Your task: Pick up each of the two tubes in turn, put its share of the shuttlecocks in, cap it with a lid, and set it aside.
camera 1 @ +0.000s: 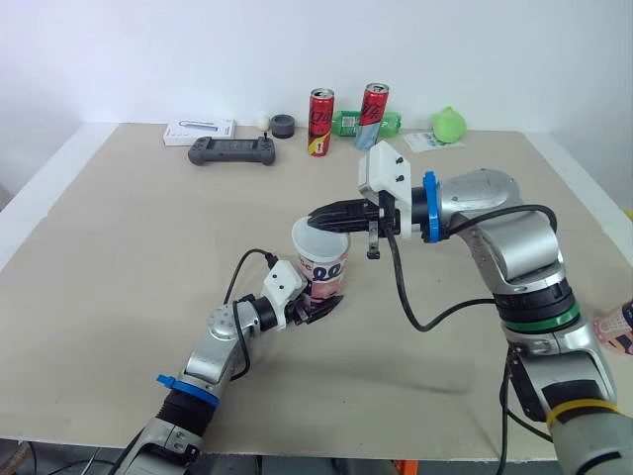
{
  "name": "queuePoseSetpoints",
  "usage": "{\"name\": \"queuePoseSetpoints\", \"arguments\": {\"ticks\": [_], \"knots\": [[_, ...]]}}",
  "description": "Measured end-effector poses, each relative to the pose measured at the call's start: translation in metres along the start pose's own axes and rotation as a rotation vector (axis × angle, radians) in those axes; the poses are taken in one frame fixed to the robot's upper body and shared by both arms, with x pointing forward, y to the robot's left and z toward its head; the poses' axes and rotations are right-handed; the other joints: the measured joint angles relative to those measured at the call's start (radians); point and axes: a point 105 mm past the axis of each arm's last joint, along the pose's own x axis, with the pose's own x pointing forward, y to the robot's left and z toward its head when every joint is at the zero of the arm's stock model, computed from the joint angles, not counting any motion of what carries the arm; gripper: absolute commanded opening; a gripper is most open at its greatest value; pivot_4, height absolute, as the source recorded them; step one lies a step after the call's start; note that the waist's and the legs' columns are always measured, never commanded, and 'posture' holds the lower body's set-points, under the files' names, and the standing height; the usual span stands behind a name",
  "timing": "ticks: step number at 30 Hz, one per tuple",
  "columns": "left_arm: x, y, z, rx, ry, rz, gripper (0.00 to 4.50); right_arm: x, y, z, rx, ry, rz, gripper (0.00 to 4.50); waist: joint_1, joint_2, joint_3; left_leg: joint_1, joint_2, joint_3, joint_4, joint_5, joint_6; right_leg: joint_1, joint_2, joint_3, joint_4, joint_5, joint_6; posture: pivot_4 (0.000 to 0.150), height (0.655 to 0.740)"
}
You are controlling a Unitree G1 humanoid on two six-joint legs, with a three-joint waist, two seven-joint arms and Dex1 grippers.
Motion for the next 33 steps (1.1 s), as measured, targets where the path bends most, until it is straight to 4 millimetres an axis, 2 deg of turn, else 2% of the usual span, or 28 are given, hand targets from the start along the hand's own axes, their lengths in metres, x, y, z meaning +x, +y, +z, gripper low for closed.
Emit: {"name": "queuePoseSetpoints", "arguments": {"ticks": [11, 33], "knots": [[0.0001, 0.0002, 0.0001, -0.007, 0.0, 0.0, 3.25, -0.0034, -0.0095, -0.002, -0.021, 0.01, -0.02, 0.07, 0.0, 0.0, 0.0, 0.0, 0.0, 0.0, 0.0, 0.0, 0.0, 0.0, 0.0, 0.0, 0.0, 0.0, 0.0, 0.15, 0.74], [0.0003, 0.0, 0.0001, -0.007, 0.001, 0.0, 3.25, -0.0036, -0.0075, -0.004, -0.047, 0.04, -0.009, 0.07, 0.0, 0.0, 0.0, 0.0, 0.0, 0.0, 0.0, 0.0, 0.0, 0.0, 0.0, 0.0, 0.0, 0.0, 0.0, 0.15, 0.74]]}}
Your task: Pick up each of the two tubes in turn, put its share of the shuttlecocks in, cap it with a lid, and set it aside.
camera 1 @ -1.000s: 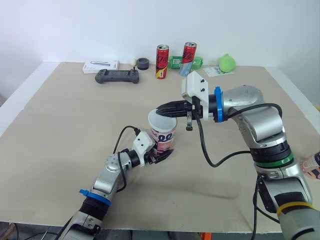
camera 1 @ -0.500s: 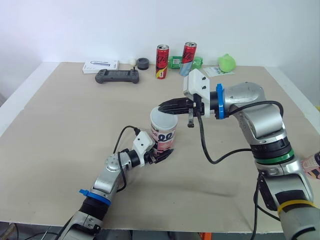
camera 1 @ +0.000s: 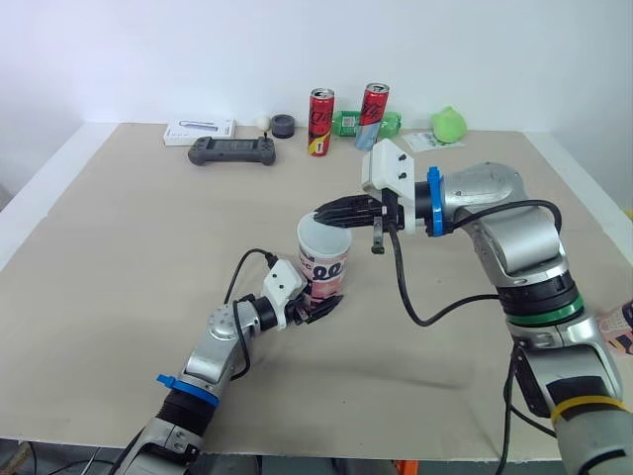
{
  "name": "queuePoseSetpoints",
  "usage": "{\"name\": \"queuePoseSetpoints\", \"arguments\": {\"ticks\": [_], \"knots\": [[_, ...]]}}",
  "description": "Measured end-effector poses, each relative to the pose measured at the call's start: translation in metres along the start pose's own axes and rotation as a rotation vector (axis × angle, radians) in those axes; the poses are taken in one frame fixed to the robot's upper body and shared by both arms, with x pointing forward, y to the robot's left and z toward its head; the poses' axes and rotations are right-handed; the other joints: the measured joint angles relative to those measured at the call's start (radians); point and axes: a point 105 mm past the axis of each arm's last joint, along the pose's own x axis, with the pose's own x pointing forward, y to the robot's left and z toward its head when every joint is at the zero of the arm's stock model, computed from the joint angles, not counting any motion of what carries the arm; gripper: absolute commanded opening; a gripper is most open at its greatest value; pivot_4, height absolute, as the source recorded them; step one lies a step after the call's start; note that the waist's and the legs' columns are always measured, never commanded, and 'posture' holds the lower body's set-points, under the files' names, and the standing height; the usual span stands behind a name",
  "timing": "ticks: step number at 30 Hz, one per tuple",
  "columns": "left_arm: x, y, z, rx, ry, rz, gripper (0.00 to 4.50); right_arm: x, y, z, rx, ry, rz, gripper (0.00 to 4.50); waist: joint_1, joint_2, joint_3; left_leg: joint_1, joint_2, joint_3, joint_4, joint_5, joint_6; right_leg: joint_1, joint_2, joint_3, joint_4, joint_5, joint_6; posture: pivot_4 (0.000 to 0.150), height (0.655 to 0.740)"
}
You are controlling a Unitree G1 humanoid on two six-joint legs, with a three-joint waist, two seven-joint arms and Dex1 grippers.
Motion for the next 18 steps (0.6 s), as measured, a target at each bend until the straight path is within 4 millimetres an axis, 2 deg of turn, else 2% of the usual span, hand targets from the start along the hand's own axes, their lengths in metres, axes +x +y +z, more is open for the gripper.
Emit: {"name": "queuePoseSetpoints", "arguments": {"ticks": [16, 18], "knots": [[0.0001, -0.0001, -0.0001, 0.004, 0.002, 0.0, 3.25, 0.0, 0.0006, -0.0011, -0.03, 0.019, 0.004, 0.07, 0.0, 0.0, 0.0, 0.0, 0.0, 0.0, 0.0, 0.0, 0.0, 0.0, 0.0, 0.0, 0.0, 0.0, 0.0, 0.15, 0.74], [0.0002, -0.0001, -0.0001, 0.004, 0.002, 0.001, 3.25, -0.0001, 0.0004, -0.0012, -0.032, 0.02, 0.002, 0.74, 0.0, 0.0, 0.0, 0.0, 0.0, 0.0, 0.0, 0.0, 0.0, 0.0, 0.0, 0.0, 0.0, 0.0, 0.0, 0.15, 0.74]]}}
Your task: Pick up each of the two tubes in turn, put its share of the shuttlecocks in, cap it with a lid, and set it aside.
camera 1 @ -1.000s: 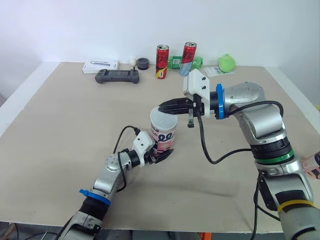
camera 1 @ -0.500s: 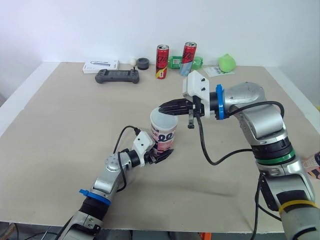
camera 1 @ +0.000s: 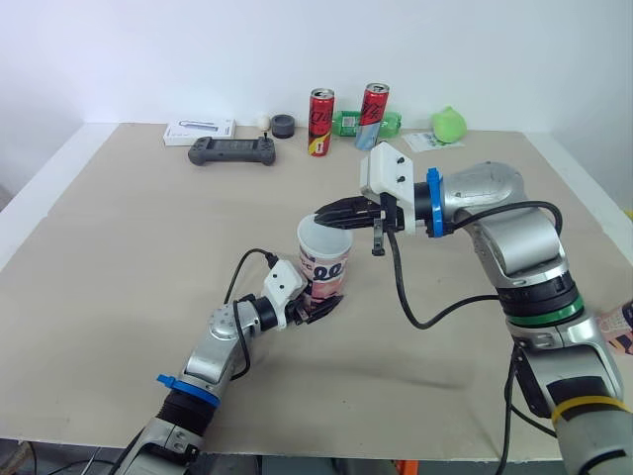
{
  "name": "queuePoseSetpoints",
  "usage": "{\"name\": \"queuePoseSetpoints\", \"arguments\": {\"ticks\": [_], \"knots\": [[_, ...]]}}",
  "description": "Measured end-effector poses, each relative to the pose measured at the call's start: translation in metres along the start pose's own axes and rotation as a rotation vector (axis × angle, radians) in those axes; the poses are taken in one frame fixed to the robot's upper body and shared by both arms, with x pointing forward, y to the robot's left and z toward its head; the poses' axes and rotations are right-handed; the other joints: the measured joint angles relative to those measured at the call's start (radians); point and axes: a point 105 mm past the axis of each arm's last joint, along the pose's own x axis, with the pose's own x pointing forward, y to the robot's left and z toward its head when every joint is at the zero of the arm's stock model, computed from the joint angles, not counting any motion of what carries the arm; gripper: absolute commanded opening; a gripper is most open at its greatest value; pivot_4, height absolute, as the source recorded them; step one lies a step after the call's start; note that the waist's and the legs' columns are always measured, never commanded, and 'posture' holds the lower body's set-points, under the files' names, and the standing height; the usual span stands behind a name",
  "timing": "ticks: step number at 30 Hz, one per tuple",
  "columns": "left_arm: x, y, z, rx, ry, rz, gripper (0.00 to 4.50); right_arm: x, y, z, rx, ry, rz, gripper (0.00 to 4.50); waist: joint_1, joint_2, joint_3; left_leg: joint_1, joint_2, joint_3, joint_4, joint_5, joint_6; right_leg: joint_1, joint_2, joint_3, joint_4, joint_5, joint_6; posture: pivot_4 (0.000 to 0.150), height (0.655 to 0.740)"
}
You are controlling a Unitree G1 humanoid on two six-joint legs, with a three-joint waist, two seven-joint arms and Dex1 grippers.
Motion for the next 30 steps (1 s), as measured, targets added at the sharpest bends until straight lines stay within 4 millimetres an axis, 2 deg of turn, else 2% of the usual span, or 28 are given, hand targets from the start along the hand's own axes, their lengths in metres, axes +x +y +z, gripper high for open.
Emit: {"name": "queuePoseSetpoints", "arguments": {"ticks": [1, 4, 8, 9, 14, 17, 22, 24, 25, 30], "knots": [[0.0, 0.0, 0.0, -0.001, -0.001, 0.001, 3.25, 0.0, 0.0, 0.0, 0.001, 0.002, -0.001, 0.96, 0.0, 0.0, 0.0, 0.0, 0.0, 0.0, 0.0, 0.0, 0.0, 0.0, 0.0, 0.0, 0.0, 0.0, 0.0, 0.15, 0.74], [0.0, 0.0, 0.0, -0.001, -0.001, 0.001, 3.25, 0.0, -0.001, -0.002, 0.002, 0.006, -0.004, 2.24, 0.0, 0.0, 0.0, 0.0, 0.0, 0.0, 0.0, 0.0, 0.0, 0.0, 0.0, 0.0, 0.0, 0.0, 0.0, 0.15, 0.74], [0.0, 0.0, 0.0, -0.001, 0.0, 0.001, 3.25, -0.001, -0.004, 0.001, -0.012, 0.005, -0.013, 4.21, 0.0, 0.0, 0.0, 0.0, 0.0, 0.0, 0.0, 0.0, 0.0, 0.0, 0.0, 0.0, 0.0, 0.0, 0.0, 0.15, 0.74], [0.0, 0.0, 0.0, -0.001, 0.0, 0.001, 3.25, -0.001, -0.006, 0.003, -0.017, 0.005, -0.016, 4.45, 0.0, 0.0, 0.0, 0.0, 0.0, 0.0, 0.0, 0.0, 0.0, 0.0, 0.0, 0.0, 0.0, 0.0, 0.0, 0.15, 0.74], [0.0, 0.0, 0.0, -0.002, -0.002, 0.001, 3.25, -0.002, -0.011, 0.012, -0.035, -0.003, -0.02, 4.45, 0.0, 0.001, 0.0, 0.0, 0.0, 0.0, 0.0, 0.0, 0.0, 0.0, 0.0, 0.0, 0.0, 0.0, 0.0, 0.15, 0.74], [0.0, 0.0, 0.0, -0.003, -0.003, 0.002, 3.25, -0.005, -0.017, 0.027, -0.058, -0.023, -0.022, 3.72, 0.0, 0.002, 0.001, 0.0, 0.0, 0.0, 0.0, 0.0, 0.0, 0.0, 0.0, 0.0, 0.0, 0.0, 0.0, 0.15, 0.74], [0.001, 0.0, 0.001, -0.007, -0.007, 0.003, 3.25, -0.01, -0.009, 0.04, -0.086, -0.03, 0.03, 1.34, 0.001, 0.002, 0.001, 0.0, 0.0, 0.0, 0.0, 0.0, 0.0, 0.0, 0.0, 0.0, 0.0, 0.0, 0.0, 0.15, 0.74], [0.001, 0.0, 0.001, -0.01, -0.008, 0.005, 3.25, -0.01, -0.005, 0.04, -0.088, -0.016, 0.058, 0.23, 0.001, 0.002, 0.001, 0.0, 0.0, 0.0, 0.0, 0.0, 0.0, 0.0, 0.0, 0.0, 0.0, 0.0, 0.0, 0.15, 0.74], [0.001, 0.001, 0.001, -0.011, -0.008, 0.006, 3.25, -0.011, -0.003, 0.039, -0.088, -0.006, 0.071, 0.04, 0.001, 0.002, 0.002, 0.0, 0.0, 0.0, 0.0, 0.0, 0.0, 0.0, 0.0, 0.0, 0.0, 0.0, 0.0, 0.15, 0.74], [0.003, 0.001, 0.0, -0.018, -0.012, 0.009, 3.25, -0.004, 0.004, 0.025, -0.101, 0.065, 0.114, 0.04, 0.001, 0.003, 0.002, 0.0, 0.0, 0.0, 0.001, 0.0, 0.0, 0.0, 0.0, 0.0, 0.0, 0.0, 0.001, 0.15, 0.74]]}}
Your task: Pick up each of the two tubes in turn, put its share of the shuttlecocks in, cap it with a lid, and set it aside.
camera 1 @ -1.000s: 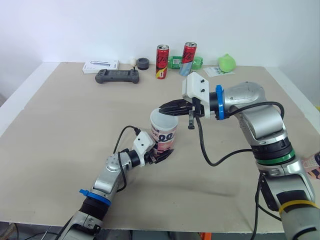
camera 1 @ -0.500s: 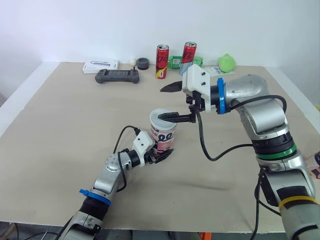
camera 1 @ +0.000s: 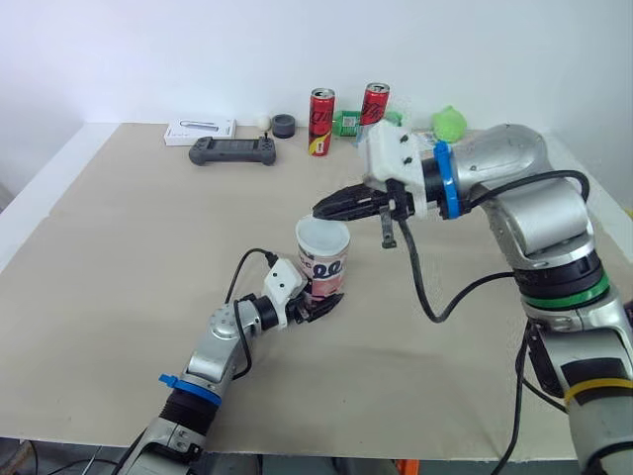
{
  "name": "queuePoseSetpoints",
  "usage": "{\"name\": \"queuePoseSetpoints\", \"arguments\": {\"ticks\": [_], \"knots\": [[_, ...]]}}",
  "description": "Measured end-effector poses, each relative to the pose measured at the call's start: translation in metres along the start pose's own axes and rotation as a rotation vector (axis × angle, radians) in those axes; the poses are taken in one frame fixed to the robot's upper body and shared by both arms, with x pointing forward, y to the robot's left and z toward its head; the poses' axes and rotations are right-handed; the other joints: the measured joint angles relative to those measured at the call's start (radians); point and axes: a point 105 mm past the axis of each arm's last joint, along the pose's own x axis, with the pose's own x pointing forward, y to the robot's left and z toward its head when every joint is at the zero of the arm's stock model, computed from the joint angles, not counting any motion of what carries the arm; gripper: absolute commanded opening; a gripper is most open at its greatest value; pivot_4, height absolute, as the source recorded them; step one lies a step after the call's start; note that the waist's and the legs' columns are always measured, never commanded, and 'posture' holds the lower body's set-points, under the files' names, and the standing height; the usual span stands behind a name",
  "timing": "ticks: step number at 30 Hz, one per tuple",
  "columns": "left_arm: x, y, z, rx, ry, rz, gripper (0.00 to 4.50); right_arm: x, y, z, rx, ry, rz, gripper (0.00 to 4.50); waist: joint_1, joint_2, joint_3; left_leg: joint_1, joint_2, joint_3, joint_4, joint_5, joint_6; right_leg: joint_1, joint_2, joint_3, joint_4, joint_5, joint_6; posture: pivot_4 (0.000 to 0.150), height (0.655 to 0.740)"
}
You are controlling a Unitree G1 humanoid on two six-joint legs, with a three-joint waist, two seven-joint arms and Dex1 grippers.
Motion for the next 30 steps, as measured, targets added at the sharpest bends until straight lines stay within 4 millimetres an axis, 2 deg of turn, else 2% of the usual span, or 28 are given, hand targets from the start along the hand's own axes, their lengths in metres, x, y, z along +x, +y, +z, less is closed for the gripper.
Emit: {"name": "queuePoseSetpoints", "arguments": {"ticks": [12, 30], "knots": [[0.002, 0.0, 0.001, -0.001, -0.004, 0.0, 3.25, 0.015, 0.004, -0.012, -0.011, 0.035, 0.055, 0.04, 0.0, 0.0, 0.0, 0.0, 0.0, 0.0, 0.0, 0.0, 0.0, 0.0, 0.0, 0.0, 0.0, 0.0, 0.0, 0.15, 0.74], [0.002, 0.0, 0.0, 0.003, -0.006, 0.003, 3.25, 0.008, 0.007, -0.018, -0.025, 0.09, 0.074, 0.04, 0.0, 0.001, 0.0, 0.0, 0.0, 0.0, 0.0, 0.0, 0.0, 0.001, 0.0, 0.0, 0.0, 0.0, 0.0, 0.15, 0.74]]}}
